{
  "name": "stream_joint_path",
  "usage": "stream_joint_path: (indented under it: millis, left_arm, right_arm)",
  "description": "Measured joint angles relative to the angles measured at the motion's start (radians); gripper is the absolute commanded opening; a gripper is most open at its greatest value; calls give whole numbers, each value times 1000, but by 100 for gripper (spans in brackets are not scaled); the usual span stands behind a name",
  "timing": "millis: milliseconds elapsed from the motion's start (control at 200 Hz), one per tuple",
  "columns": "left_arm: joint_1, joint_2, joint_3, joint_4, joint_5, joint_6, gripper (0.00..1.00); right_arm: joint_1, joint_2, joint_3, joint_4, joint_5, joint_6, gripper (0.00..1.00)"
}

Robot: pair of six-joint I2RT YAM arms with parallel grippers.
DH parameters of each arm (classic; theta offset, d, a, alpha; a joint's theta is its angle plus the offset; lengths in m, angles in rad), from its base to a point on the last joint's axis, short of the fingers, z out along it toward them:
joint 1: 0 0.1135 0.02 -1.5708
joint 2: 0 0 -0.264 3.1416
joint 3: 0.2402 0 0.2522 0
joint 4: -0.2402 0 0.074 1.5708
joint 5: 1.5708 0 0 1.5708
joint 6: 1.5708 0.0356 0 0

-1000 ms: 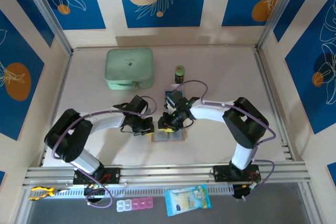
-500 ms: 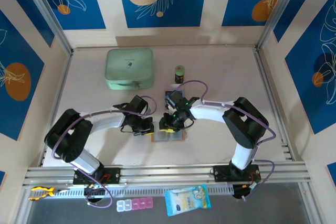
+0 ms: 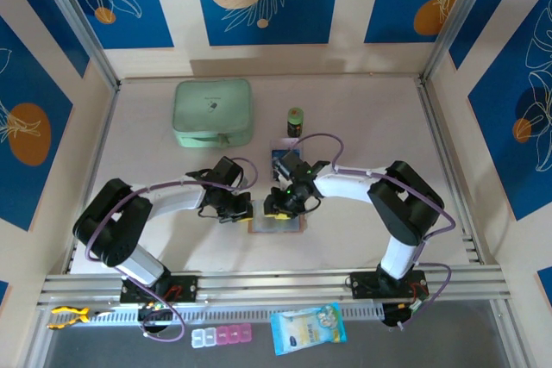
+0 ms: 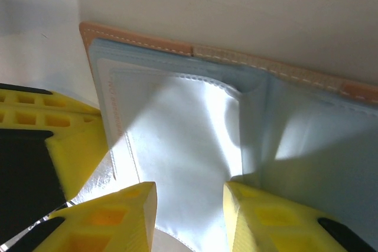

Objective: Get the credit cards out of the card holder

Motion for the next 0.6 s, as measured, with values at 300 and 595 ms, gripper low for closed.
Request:
stream_joint_path:
  millis: [300, 595]
  left_arm:
    - [0, 0, 12, -27, -10, 0, 5]
    - [0, -59, 45, -78, -31, -1, 9]
  right_arm:
    - [-16, -13, -43, 41, -15, 1, 36]
    - [-40, -38, -117, 148, -65, 5, 35]
